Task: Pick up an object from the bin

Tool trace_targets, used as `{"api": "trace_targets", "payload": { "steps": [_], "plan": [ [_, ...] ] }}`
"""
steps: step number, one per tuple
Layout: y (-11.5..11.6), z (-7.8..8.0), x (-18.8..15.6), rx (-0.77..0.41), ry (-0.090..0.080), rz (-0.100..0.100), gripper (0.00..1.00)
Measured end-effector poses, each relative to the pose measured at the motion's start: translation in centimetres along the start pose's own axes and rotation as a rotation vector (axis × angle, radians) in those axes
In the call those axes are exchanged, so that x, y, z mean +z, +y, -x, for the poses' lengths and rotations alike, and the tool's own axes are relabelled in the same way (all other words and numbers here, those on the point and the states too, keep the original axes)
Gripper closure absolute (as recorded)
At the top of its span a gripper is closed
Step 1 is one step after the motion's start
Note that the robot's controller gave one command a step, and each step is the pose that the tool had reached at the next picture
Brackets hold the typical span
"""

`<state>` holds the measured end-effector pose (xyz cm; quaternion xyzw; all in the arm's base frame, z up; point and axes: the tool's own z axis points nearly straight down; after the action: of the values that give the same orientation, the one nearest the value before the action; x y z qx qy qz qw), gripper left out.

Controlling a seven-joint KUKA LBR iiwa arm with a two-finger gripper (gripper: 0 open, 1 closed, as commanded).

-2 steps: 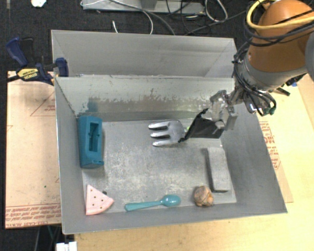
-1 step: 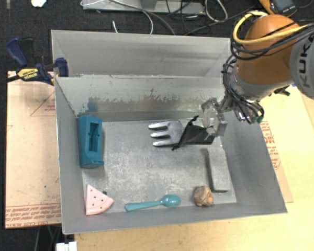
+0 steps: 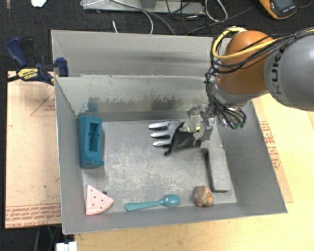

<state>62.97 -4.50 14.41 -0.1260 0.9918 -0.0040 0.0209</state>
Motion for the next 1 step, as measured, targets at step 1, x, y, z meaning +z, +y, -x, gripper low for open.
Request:
{"api": "trace_targets", "payload": {
  "steps": [1],
  "plan": [
    [2.42,-0.86,4.59,-0.072,-0.003,-0.001,1.0]
  ]
}}
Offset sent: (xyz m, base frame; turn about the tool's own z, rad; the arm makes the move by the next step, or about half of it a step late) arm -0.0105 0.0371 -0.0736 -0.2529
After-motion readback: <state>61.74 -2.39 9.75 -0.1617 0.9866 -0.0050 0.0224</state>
